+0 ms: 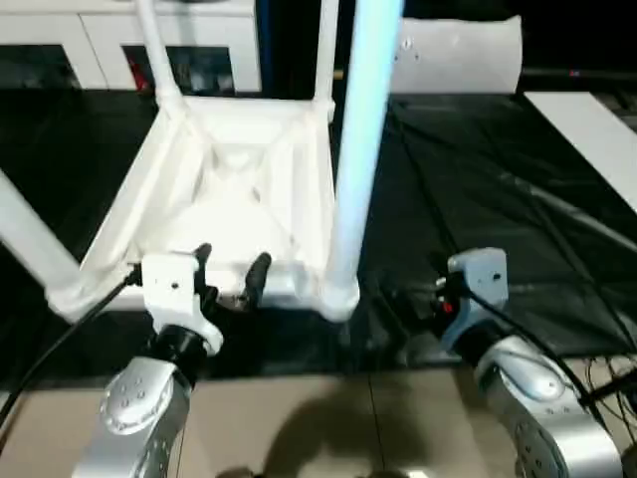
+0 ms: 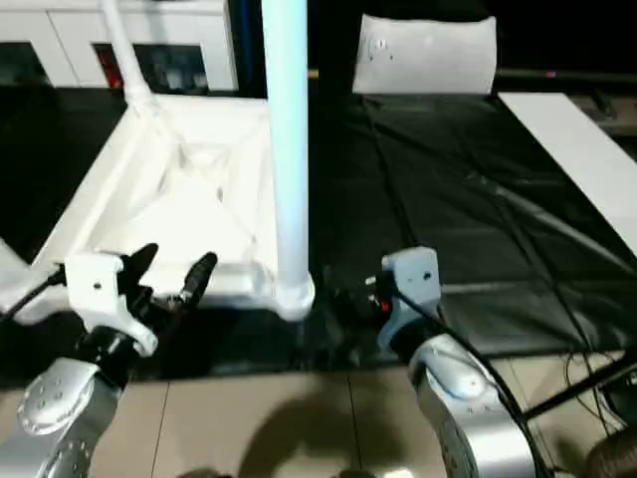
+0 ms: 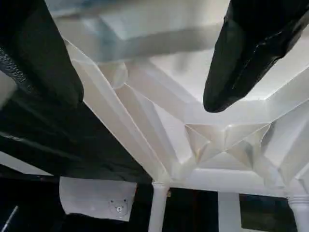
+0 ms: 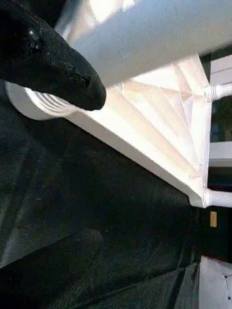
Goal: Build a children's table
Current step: Move to table
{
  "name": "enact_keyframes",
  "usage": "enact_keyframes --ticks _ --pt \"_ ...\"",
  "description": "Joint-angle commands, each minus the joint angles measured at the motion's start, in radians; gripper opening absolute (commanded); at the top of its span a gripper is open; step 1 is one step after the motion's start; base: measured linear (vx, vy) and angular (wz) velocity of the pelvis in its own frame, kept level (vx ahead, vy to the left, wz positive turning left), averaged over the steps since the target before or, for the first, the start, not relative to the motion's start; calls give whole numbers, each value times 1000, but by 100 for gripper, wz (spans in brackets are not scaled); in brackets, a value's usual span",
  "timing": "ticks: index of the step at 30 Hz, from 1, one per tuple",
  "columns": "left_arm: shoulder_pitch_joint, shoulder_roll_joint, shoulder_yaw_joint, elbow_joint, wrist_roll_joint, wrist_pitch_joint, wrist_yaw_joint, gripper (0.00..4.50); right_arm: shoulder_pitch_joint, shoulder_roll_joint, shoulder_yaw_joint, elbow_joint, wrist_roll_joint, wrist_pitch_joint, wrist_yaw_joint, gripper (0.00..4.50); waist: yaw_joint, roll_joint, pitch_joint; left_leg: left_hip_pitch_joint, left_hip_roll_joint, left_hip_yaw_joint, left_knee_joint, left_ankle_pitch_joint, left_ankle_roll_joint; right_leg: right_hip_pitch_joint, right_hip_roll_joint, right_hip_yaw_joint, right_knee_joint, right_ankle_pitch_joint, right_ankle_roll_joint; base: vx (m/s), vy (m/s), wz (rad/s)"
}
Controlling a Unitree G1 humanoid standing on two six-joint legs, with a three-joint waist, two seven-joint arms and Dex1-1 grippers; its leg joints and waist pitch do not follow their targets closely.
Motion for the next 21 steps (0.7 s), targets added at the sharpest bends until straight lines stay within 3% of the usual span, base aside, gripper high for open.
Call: enact_keyframes --ticks 1,2,3,4,5,6,7,8,9,10,11,12,13,14,15,16,17,18,19,20,21 --pt "8 5 -7 -13 9 -1 9 436 2 -3 -13 -20 1 -5 -7 450 4 7 -56 -8 30 -10 -70 -81 144 55 -51 40 -64 -107 -243 130 12 2" --pt "8 5 -7 -14 9 0 10 436 2 -3 -13 -20 1 -5 -8 450 5 5 -62 -12 21 -10 -62 -33 164 65 -47 43 -59 -50 -244 130 12 2" --pt "13 5 -9 -18 9 1 11 436 2 -2 -12 -21 1 -6 -10 450 9 4 -68 -21 7 -12 -50 57 208 79 -38 46 -46 60 -238 138 13 5" --pt "18 3 -10 -22 8 1 12 436 3 -1 -11 -22 0 -6 -10 450 10 4 -72 -21 -1 -18 -41 120 251 84 -27 44 -33 148 -225 141 17 7" --pt "20 3 -11 -23 9 1 12 436 3 -1 -11 -22 1 -5 -11 450 9 4 -72 -18 -1 -23 -39 151 272 82 -21 40 -25 180 -215 141 17 7" --pt "21 3 -12 -23 9 0 13 436 3 0 -12 -22 1 -5 -12 450 2 12 -73 20 14 -42 -38 215 326 54 -9 23 -1 210 -196 171 8 12" --pt "22 3 -13 -23 9 0 13 436 4 0 -12 -22 2 -2 -13 450 -25 15 -80 103 59 -97 -32 318 431 -23 -2 -2 45 177 -148 173 -24 12" --pt "24 3 -16 -24 9 -1 14 436 3 -2 -13 -21 -3 5 -19 450 -39 16 -76 144 100 -134 -34 334 485 -84 -22 -6 68 82 -120 173 -24 12" --pt "27 3 -19 -26 8 -2 13 436 0 0 -22 -15 -5 21 -31 450 -17 2 -63 53 -1 -144 -6 329 626 -10 -37 -2 14 88 -54 141 -30 36" --pt "28 3 -19 -27 6 0 12 436 -1 3 -28 -14 -5 19 -37 450 5 -20 -57 -84 -111 -79 66 263 561 133 -53 55 -23 292 -30 134 10 72" --pt "29 4 -19 -28 5 1 12 436 -1 6 -33 -13 -5 16 -43 450 17 -17 -59 -147 -104 -72 97 238 517 190 -107 78 -41 363 -13 134 10 72" --pt "31 5 -19 -28 4 1 11 436 0 10 -38 -13 -6 11 -49 450 38 -18 -40 -198 -75 -75 121 142 385 226 -146 59 -69 457 73 120 12 71" --pt "35 7 -20 -29 0 3 7 436 2 16 -50 -13 -4 11 -61 450 32 16 -51 -79 0 -93 29 71 202 150 -66 30 -30 388 114 103 -8 44" --pt "37 9 -21 -30 -2 6 4 436 4 11 -50 -12 -12 11 -64 450 -33 46 -50 106 109 -234 -25 150 348 -31 3 -45 113 47 132 103 -8 44" --pt "38 12 -23 -29 -1 6 1 436 6 9 -50 -11 -16 9 -66 450 -45 38 -81 187 145 -272 -12 282 517 -109 -12 -32 157 -105 135 96 -60 13" --pt "41 19 -27 -28 0 5 -6 436 10 6 -50 -9 -24 6 -69 450 -19 40 -68 146 147 -247 16 609 581 -163 -39 6 192 -109 122 87 -70 4" --pt "43 20 -28 -25 -4 -3 -14 436 14 5 -50 -8 -29 0 -72 450 -16 35 -67 112 138 -223 11 755 560 -166 -47 14 195 -30 130 87 -70 4" --pt "45 23 -29 -24 -7 -6 -18 436 17 6 -51 -7 -32 -7 -75 450 -1 18 -69 61 83 -148 25 947 482 -165 -56 33 146 195 111 69 -31 10" --pt "46 26 -27 -20 -12 -9 -22 436 21 2 -52 -8 -37 -6 -79 450 7 -30 -69 9 -28 -82 67 758 362 -118 -74 77 17 461 62 -101 -36 12" --pt "46 32 -26 -15 -15 -10 -28 436 27 1 -53 -8 -40 -4 -84 450 19 -64 -52 -39 -65 -58 51 485 302 -75 -90 113 -31 372 140 -101 -36 12" --pt "45 35 -26 -12 -16 -11 -32 436 29 1 -54 -8 -41 -3 -86 450 14 -58 -64 -59 -47 -92 55 206 186 -20 -162 157 -12 376 115 -118 -47 -2"
